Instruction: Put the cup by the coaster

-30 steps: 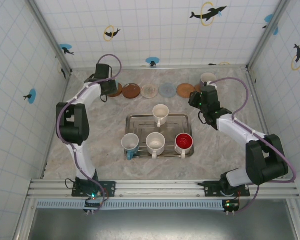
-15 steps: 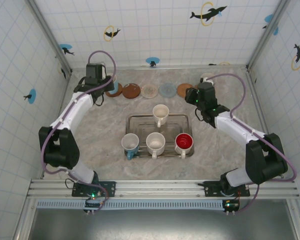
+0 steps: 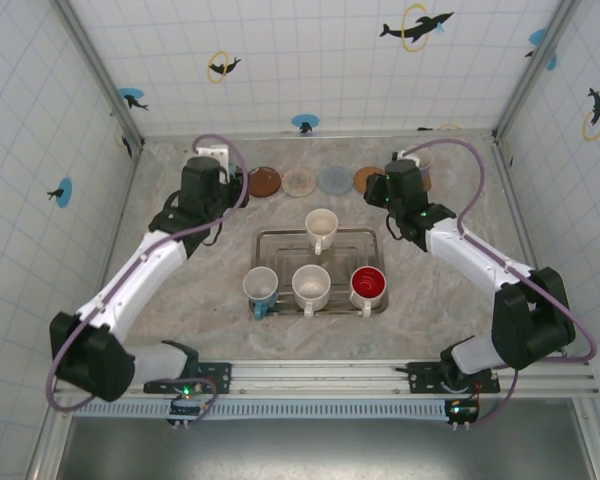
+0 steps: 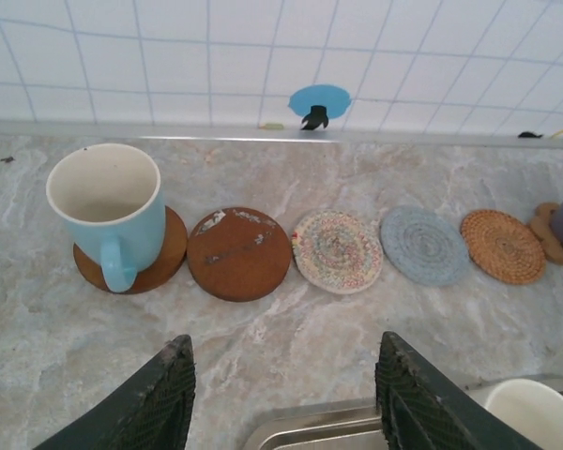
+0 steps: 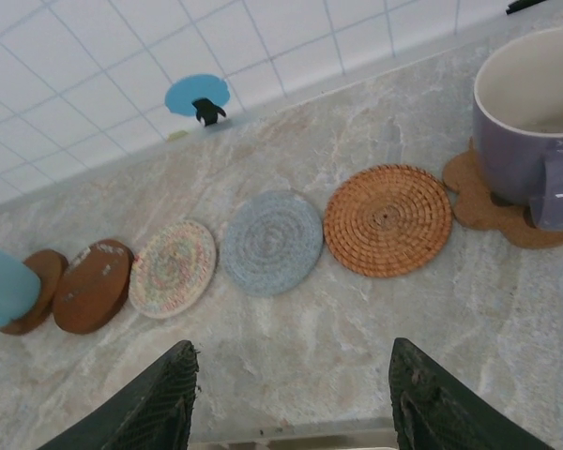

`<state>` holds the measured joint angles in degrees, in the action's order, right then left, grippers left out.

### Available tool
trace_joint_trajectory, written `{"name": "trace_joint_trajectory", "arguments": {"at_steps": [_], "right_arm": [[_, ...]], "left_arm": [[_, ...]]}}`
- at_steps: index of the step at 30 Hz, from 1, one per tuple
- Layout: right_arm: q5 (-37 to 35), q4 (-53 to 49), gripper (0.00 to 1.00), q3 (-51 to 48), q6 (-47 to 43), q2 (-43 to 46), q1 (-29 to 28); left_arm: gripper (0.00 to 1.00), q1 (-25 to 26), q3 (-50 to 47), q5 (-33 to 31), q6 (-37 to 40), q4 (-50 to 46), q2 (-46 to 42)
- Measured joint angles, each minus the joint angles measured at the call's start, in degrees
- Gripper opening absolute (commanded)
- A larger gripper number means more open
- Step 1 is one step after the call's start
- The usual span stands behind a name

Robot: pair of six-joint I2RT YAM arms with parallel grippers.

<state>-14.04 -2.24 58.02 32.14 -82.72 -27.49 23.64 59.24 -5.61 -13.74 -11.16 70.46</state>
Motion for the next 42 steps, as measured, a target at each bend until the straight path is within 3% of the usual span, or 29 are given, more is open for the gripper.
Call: {"name": "trace_joint_trajectory", "arguments": {"at_steps": [10,24,42], "right_arm": [[-0.42,-8.41,0.63,3.56,-2.80,0.00,-6.14],[0.24,-17.88,0.70,5.51,-4.11,-0.11,-15.19],[3.28,-17.25,0.72,5.49,-1.01,-9.07,-20.06]], "left_arm": [[0.59,0.70,-12.74,2.29,0.00,10.08,-14.58],[0.60,0.70,-13.27,3.56,0.46,11.96,-13.84],[0.61,0.70,-14.14,3.74,1.31,12.17,-13.79]]}}
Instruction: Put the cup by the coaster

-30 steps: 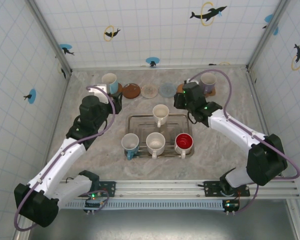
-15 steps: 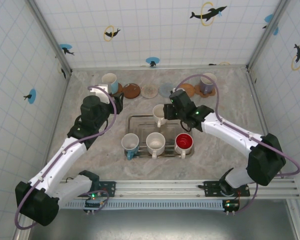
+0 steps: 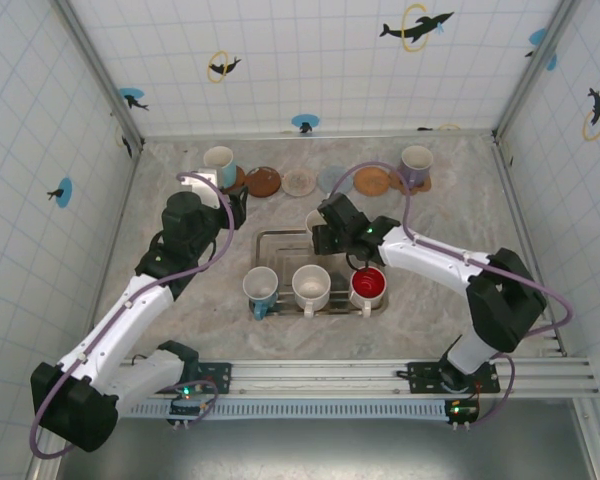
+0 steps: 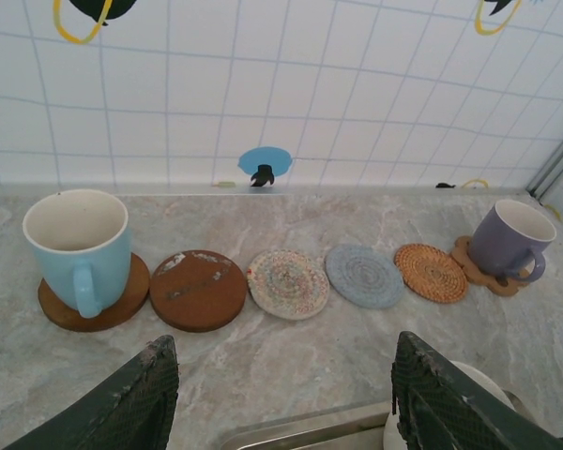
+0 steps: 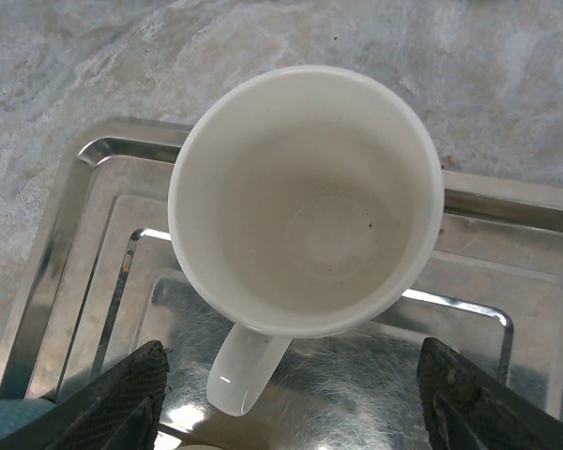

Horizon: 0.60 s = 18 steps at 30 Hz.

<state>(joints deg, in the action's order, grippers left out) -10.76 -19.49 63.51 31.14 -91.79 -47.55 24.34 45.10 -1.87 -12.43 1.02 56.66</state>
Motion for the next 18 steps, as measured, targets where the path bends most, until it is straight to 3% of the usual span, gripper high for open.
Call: {"name": "trace_joint_trajectory", "arguments": {"at_steps": [18], "right_arm": [[1.18,2.01,0.65,0.00,1.46,-7.06,-0.13]], "left_arm": [[0.61,0.00,-0.13,-0.02,0.46,-0.02,1.16]]}}
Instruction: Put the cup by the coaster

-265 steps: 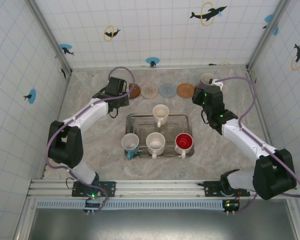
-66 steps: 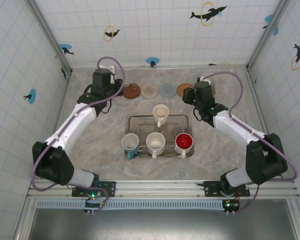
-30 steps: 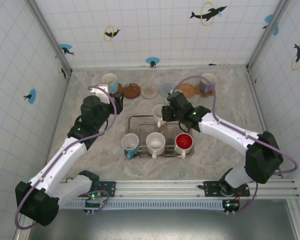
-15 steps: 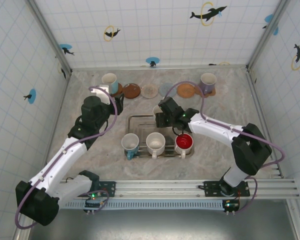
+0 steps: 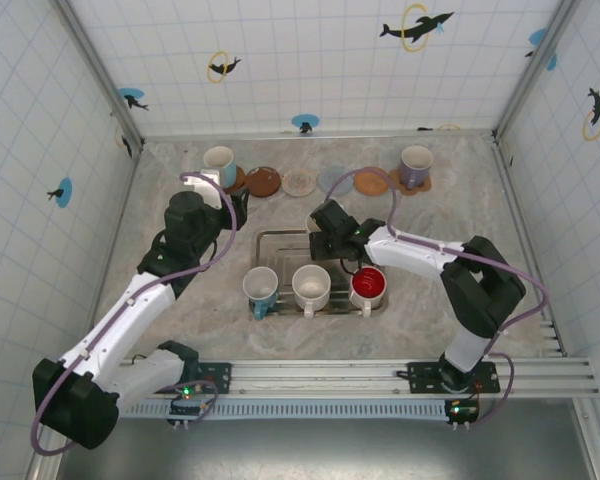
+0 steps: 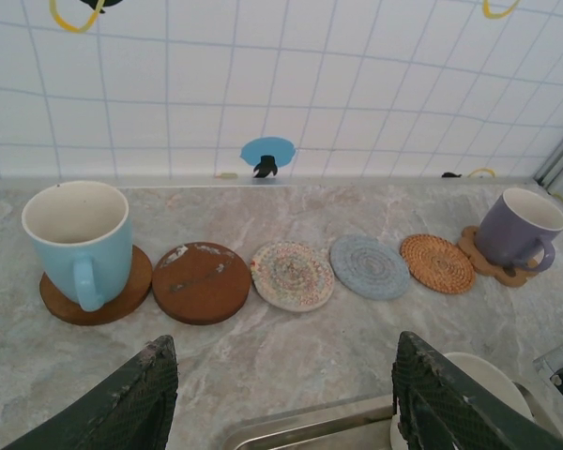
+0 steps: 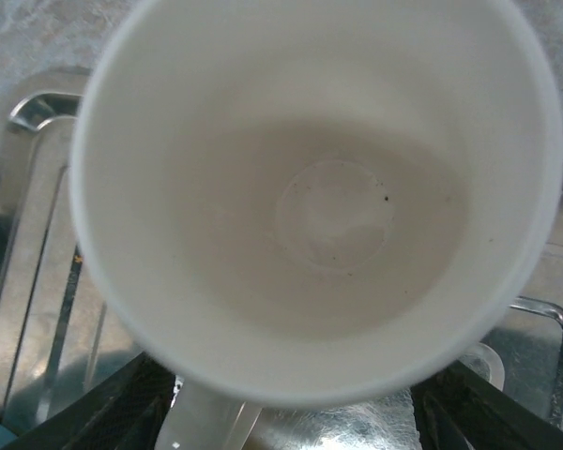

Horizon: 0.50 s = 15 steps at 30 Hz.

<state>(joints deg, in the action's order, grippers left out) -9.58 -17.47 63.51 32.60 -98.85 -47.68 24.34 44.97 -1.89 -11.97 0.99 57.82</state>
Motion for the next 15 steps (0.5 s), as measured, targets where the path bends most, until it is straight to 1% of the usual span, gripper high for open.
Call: {"name": "trace_joint_trajectory", "arguments": {"at_steps": [4,8,15], "right_arm": [[-0.02,0.07,0.62,0.02,0.17,-1.25,0.00],[-0.35,0.07,0.56,0.31,0.35,-1.62,0.00],[-0.90,0.46,0.49,0.83,0.46,-1.75,0.07]], "left_arm": [[0.61,0.00,0.00,-0.02,0.02,-0.02,0.48],[0.61,0.00,0.00,-0.02,0.02,0.00,0.48],[0.61,0.00,0.00,-0.02,0.02,0.00,0.48]]}}
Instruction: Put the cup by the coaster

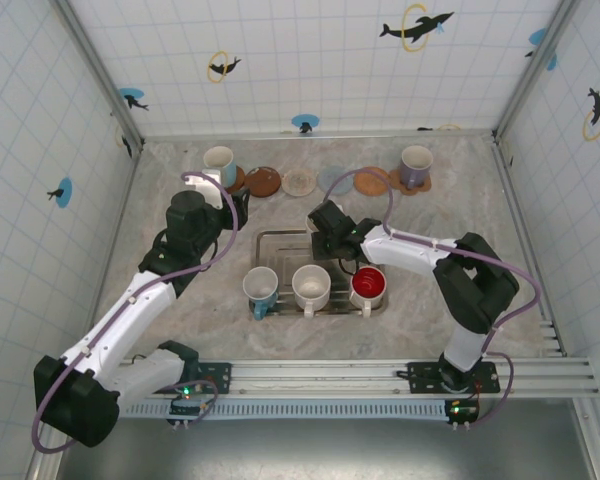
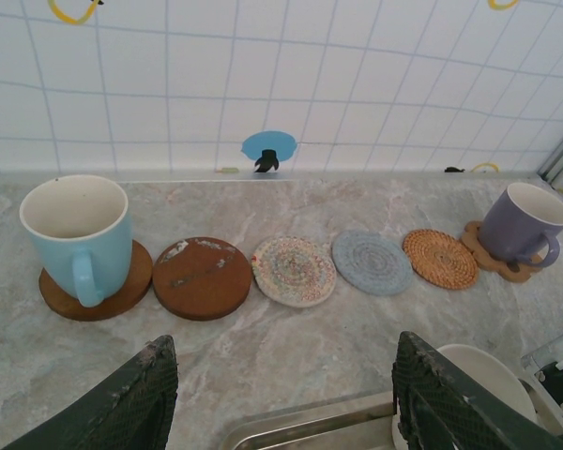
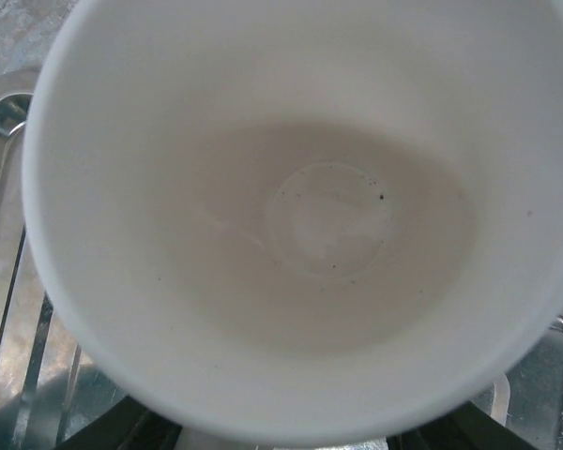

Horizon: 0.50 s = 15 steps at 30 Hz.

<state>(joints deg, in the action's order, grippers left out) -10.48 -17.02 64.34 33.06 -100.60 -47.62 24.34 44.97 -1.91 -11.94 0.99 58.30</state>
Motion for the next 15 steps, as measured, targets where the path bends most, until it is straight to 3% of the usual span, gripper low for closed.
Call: {"name": "trace_joint_trajectory", "arguments": {"at_steps": [15], "right_arm": [[-0.26,-0.24,0.27,0.02,-0.02,-0.11,0.00]], "left_arm": [[0.61,0.00,0.00,0.00,0.02,0.00,0.00]]}}
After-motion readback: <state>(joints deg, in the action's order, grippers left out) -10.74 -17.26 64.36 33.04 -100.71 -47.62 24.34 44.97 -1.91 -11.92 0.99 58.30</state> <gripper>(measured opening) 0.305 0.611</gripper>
